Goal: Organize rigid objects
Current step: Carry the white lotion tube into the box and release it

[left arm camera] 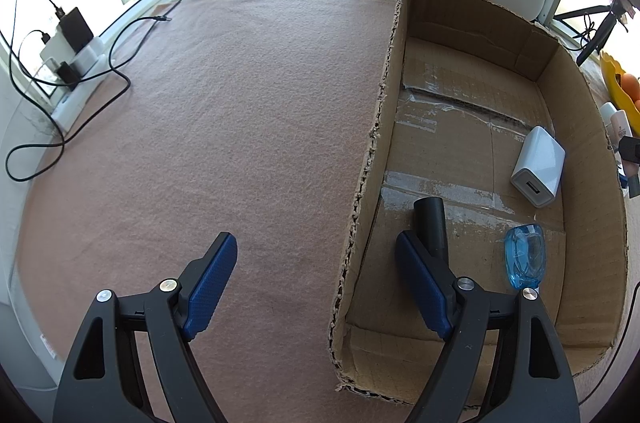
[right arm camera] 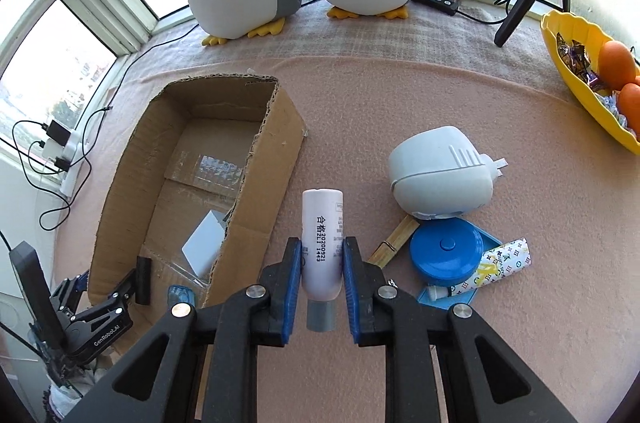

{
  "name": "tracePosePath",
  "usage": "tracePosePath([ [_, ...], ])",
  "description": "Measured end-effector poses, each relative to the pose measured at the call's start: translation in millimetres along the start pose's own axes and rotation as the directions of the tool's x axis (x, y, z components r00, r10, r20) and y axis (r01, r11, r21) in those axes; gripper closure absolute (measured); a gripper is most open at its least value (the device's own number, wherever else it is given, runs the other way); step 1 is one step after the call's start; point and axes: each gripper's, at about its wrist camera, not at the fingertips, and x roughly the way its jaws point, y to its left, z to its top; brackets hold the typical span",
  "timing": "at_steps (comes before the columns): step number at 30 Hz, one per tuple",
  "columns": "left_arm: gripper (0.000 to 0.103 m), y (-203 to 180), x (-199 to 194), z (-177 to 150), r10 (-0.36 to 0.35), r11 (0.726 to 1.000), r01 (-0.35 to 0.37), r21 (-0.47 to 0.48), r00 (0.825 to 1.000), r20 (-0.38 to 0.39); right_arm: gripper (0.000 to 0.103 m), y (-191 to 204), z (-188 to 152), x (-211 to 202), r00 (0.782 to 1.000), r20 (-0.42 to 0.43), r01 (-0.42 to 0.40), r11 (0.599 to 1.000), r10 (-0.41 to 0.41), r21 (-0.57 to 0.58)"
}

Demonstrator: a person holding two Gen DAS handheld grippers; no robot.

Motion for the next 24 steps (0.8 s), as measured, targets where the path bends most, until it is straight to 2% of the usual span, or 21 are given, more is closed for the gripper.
tracePosePath([
  [11,0.02,-0.1,-0.3,0.5,-0.002,1.0,0.002,-0.002,1.0,0.0,0.085,55.4,-4.6,-26.3,0.997,0.037,-0.058,0.991,0.063,-0.123],
  [24,0.02,0.4,-0.7,1.1,-0.003,1.0,0.003,-0.003,1.0,0.001,0.085,106.8,-10.9,-5.9,0.997,-0.002,-0.076,0.972,0.078,-0.222],
])
